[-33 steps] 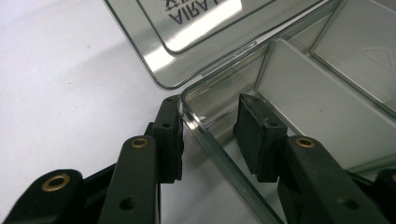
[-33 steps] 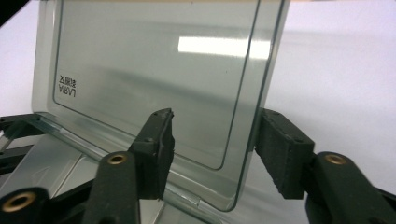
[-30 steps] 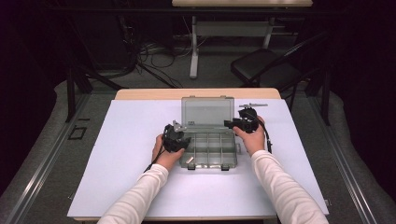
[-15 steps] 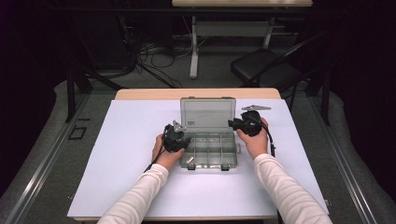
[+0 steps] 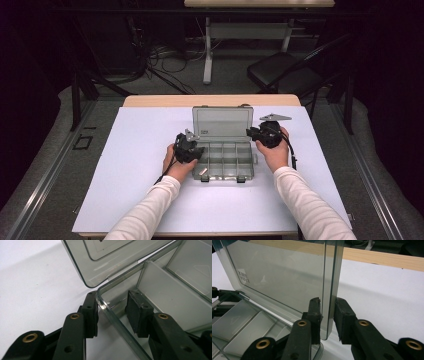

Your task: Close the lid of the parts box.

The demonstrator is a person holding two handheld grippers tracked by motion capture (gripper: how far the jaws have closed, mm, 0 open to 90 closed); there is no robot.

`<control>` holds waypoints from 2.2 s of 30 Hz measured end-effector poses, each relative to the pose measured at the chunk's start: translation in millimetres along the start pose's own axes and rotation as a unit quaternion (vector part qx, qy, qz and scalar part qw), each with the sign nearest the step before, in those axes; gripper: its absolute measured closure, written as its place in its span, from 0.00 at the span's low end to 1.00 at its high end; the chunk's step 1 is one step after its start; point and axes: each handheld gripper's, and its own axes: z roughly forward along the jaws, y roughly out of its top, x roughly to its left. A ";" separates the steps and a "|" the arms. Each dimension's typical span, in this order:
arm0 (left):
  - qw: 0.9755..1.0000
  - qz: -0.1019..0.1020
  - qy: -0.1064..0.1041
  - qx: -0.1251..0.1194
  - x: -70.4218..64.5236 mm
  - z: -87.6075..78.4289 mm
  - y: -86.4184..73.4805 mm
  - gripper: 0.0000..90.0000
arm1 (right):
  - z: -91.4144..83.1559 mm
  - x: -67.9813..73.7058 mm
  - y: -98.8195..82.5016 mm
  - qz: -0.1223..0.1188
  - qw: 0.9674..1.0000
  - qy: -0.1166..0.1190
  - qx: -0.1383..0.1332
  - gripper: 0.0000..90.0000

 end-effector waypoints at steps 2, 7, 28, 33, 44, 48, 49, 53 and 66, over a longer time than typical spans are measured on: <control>1.000 0.000 0.000 0.000 0.0 0.0 0.0 0.69 | -0.5 -0.5 -0.5 -0.006 1.000 0.000 -0.003 0.85; 1.000 0.000 0.000 0.000 0.0 0.0 0.0 0.69 | -1.7 -0.4 -1.1 -0.015 1.000 0.001 -0.003 0.86; 1.000 -0.001 -0.002 -0.002 0.1 0.2 0.0 0.68 | -8.1 -0.5 -9.0 -0.050 0.998 -0.001 -0.025 0.93; 1.000 -0.001 -0.003 -0.002 0.3 0.2 0.0 0.68 | -8.6 0.8 -10.2 -0.062 0.998 -0.007 -0.027 0.93; 1.000 -0.017 -0.004 -0.004 7.2 -3.9 1.4 0.53 | -8.4 -0.5 -11.9 -0.065 0.997 -0.006 -0.032 0.94; 1.000 -0.019 -0.007 -0.014 12.4 -14.2 4.1 0.49 | -8.4 -0.4 -12.4 -0.065 0.997 -0.006 -0.033 0.94; 1.000 -0.021 -0.006 -0.018 13.2 -16.8 4.6 0.49 | -8.5 -0.2 -12.6 -0.066 0.997 -0.006 -0.033 0.94; 0.999 -0.023 -0.010 -0.033 15.5 -28.1 7.7 0.48 | -8.5 0.7 -13.2 -0.066 0.997 -0.008 -0.034 0.94; 0.997 -0.006 -0.014 -0.072 32.3 -62.1 42.9 0.43 | -8.3 0.6 -14.0 -0.065 0.997 -0.009 -0.038 0.94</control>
